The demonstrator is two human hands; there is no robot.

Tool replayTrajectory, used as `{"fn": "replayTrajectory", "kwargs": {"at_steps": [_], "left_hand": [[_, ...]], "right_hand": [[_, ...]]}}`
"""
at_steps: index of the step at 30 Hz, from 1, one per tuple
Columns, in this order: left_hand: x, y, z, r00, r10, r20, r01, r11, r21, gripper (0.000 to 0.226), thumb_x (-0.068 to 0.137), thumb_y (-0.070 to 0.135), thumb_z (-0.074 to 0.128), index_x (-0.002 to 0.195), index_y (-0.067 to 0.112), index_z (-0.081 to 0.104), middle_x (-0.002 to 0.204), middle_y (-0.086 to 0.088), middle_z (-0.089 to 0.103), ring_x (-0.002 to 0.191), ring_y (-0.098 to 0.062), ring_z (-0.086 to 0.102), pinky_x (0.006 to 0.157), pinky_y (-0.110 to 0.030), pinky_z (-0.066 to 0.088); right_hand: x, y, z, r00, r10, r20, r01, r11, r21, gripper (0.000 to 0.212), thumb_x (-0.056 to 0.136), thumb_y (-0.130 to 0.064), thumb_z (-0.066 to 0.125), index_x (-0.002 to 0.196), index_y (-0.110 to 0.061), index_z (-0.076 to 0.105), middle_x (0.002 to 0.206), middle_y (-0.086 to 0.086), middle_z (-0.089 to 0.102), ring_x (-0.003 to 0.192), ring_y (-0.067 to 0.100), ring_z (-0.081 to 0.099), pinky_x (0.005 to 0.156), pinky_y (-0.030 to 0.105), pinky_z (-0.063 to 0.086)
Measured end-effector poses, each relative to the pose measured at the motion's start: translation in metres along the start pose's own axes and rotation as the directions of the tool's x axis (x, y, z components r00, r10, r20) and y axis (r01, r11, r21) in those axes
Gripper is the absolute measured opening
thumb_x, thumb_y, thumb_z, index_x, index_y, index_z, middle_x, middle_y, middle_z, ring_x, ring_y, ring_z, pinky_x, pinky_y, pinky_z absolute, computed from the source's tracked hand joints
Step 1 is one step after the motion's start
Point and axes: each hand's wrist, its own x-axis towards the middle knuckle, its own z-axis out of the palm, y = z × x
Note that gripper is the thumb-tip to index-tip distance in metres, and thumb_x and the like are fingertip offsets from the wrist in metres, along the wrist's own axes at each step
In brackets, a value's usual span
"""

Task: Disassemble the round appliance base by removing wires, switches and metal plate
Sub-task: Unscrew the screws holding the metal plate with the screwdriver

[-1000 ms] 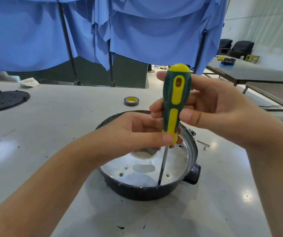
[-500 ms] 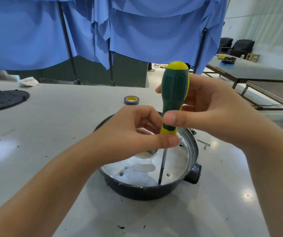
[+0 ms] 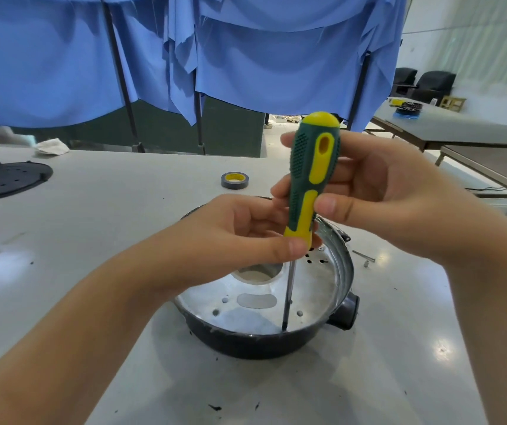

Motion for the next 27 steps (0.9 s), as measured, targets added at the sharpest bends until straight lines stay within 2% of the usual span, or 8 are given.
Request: {"fn": "replayTrajectory", "kwargs": {"at_steps": [4,9,12,15,18,20,22,27], "left_hand": [[0.001,-0.002,-0.001,0.997,0.003,-0.079,-0.005,1.0,-0.029,0.032,0.064,0.026,0.084,0.094,0.017,0.076,0.095,-0.003,0.077,0.093,-0.018,0.073,0.083,-0.023,0.057],[0.002,-0.002,0.008,0.973,0.032,-0.227,-0.019,0.998,0.062,0.047,0.047,0.042,0.086,0.083,0.017,0.07,0.081,0.001,0.075,0.085,-0.019,0.073,0.084,-0.037,0.057],[0.002,0.0,0.021,0.943,0.059,-0.327,-0.023,0.993,0.113,0.046,0.05,0.042,0.089,0.08,0.017,0.066,0.075,0.006,0.072,0.076,-0.012,0.071,0.081,-0.041,0.059],[0.003,0.001,0.026,0.921,0.089,-0.379,-0.031,0.987,0.156,0.042,0.054,0.04,0.09,0.08,0.019,0.064,0.072,0.008,0.07,0.072,-0.01,0.069,0.078,-0.041,0.059],[0.003,0.002,0.018,0.975,0.036,-0.22,-0.011,0.993,0.116,0.045,0.055,0.045,0.083,0.094,0.025,0.07,0.086,0.008,0.073,0.087,-0.012,0.071,0.086,-0.043,0.058],[0.001,0.003,0.009,0.998,0.004,-0.065,0.0,0.998,0.064,0.038,0.066,0.038,0.08,0.102,0.03,0.071,0.099,0.007,0.075,0.097,-0.012,0.071,0.093,-0.04,0.055],[-0.001,0.001,0.002,1.0,-0.009,0.019,0.009,1.0,0.014,0.032,0.076,0.03,0.074,0.107,0.029,0.072,0.106,0.004,0.075,0.103,-0.013,0.069,0.098,-0.037,0.052],[0.003,-0.006,-0.003,1.0,-0.003,-0.026,0.001,0.997,-0.077,0.029,0.072,0.024,0.075,0.101,0.02,0.075,0.102,-0.002,0.076,0.099,-0.02,0.072,0.093,-0.033,0.054]], "right_hand": [[0.001,0.002,0.002,1.0,0.011,0.01,-0.011,1.0,0.019,0.052,0.084,-0.001,0.057,0.134,-0.006,0.045,0.112,0.012,0.069,0.107,0.023,0.067,0.086,0.03,0.053],[0.004,-0.001,0.008,0.996,0.003,-0.088,-0.013,0.994,-0.106,0.048,0.071,-0.026,0.074,0.116,-0.016,0.061,0.1,0.003,0.069,0.094,0.019,0.066,0.08,0.026,0.055],[0.006,0.0,0.009,0.99,-0.008,-0.138,-0.007,0.994,-0.106,0.047,0.066,-0.026,0.077,0.11,-0.012,0.064,0.088,-0.006,0.071,0.084,0.009,0.069,0.074,0.022,0.055],[0.004,0.0,0.007,0.992,-0.031,-0.123,0.024,0.998,-0.06,0.047,0.068,-0.02,0.074,0.113,-0.015,0.062,0.097,-0.001,0.074,0.09,0.015,0.072,0.076,0.023,0.056],[0.001,-0.001,0.003,0.999,-0.024,-0.044,0.024,1.0,-0.009,0.05,0.076,-0.012,0.068,0.125,-0.011,0.054,0.105,0.006,0.073,0.098,0.021,0.07,0.081,0.028,0.056],[0.0,-0.002,0.001,1.0,-0.016,0.002,0.015,1.0,0.013,0.053,0.079,-0.009,0.063,0.13,-0.01,0.049,0.111,0.01,0.071,0.103,0.023,0.069,0.083,0.031,0.056],[0.0,-0.001,-0.001,0.999,-0.012,0.032,0.011,0.999,0.038,0.055,0.081,-0.007,0.06,0.134,-0.011,0.045,0.116,0.012,0.069,0.107,0.025,0.067,0.085,0.035,0.056],[0.001,0.004,-0.001,0.999,-0.007,0.047,0.005,0.999,0.05,0.058,0.085,0.005,0.053,0.14,-0.004,0.036,0.121,0.014,0.066,0.114,0.026,0.063,0.09,0.033,0.053]]}}
